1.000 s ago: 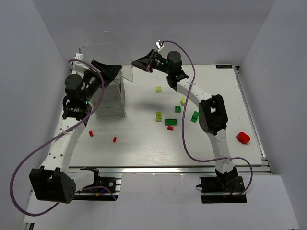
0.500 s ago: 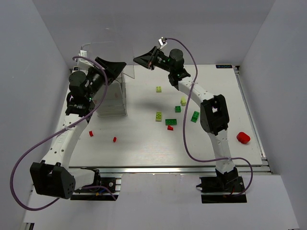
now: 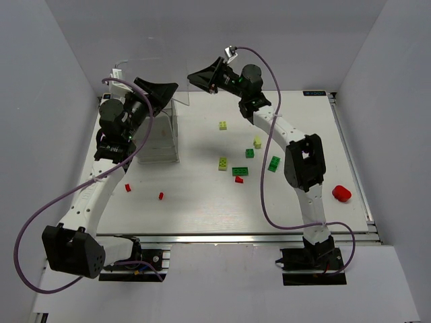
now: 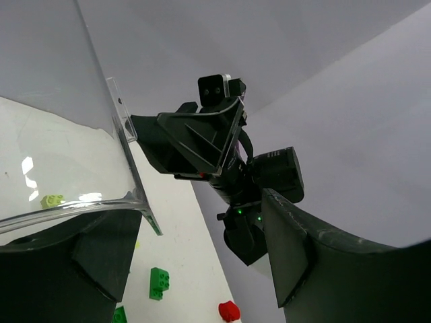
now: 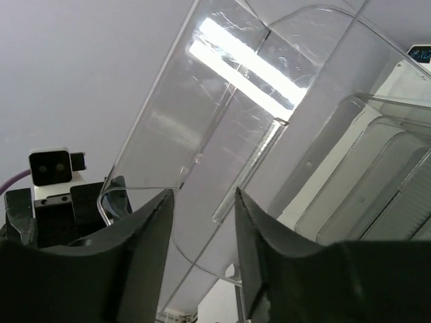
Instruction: Sort the legos into containers by color
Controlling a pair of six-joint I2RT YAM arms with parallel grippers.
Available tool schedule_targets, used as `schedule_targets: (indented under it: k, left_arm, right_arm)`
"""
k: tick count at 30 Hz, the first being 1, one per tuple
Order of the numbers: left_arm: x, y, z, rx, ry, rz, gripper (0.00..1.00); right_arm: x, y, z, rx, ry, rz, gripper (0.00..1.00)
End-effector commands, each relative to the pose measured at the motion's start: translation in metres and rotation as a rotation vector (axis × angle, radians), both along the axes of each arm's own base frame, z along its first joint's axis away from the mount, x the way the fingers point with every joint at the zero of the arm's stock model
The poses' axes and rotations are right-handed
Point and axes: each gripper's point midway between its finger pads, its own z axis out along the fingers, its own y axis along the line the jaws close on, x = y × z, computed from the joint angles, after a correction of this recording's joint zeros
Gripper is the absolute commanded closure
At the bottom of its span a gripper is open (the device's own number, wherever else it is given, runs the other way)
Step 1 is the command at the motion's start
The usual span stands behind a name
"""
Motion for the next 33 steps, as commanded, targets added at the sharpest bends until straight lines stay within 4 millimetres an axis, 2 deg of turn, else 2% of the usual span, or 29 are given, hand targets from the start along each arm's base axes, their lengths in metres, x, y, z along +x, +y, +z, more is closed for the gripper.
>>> schedule_targets:
  k: [1,2,6,10,13,18,19,29,33]
  left_arm:
    - [-0.005,0.001,0.036,-0.036,-0.1,0.011,0.19]
    - [-0.005,0.002,0.036,-0.039,-0.101,0.015,0.19]
    - [-0.004,0.003,0.042,-0.044,-0.116,0.024,0.19]
    - [-0.002,0.005,0.046,-0.045,-0.128,0.037,0.19]
    - [-0.003,0.007,0.05,-0.049,-0.14,0.047,0.19]
    - [-0.004,0.011,0.054,-0.057,-0.156,0.07,0.19]
    - [-0.005,0.012,0.056,-0.058,-0.162,0.073,0.19]
    - [-0.012,0.019,0.067,-0.091,-0.206,0.1,0.18]
    - [-0.014,0.021,0.065,-0.114,-0.202,0.109,0.18]
  right_arm:
    - [-0.028,-0.014,0.071,0.083,-0.163,0.008,0.52]
    - [-0.026,-0.017,0.07,0.082,-0.164,0.005,0.46]
    - [-0.03,-0.019,0.074,0.086,-0.174,0.011,0.38]
    - [-0.032,-0.028,0.078,0.086,-0.2,0.022,0.2]
    - [-0.035,-0.034,0.078,0.082,-0.208,0.028,0.14]
    - [-0.031,-0.049,0.069,0.058,-0.213,0.025,0.11]
    - [-0.031,-0.05,0.06,0.044,-0.205,0.03,0.11]
    - [-0.024,-0.089,0.034,-0.027,-0.279,-0.001,0.11]
    - [-0.024,-0.099,0.005,-0.092,-0.268,0.039,0.14]
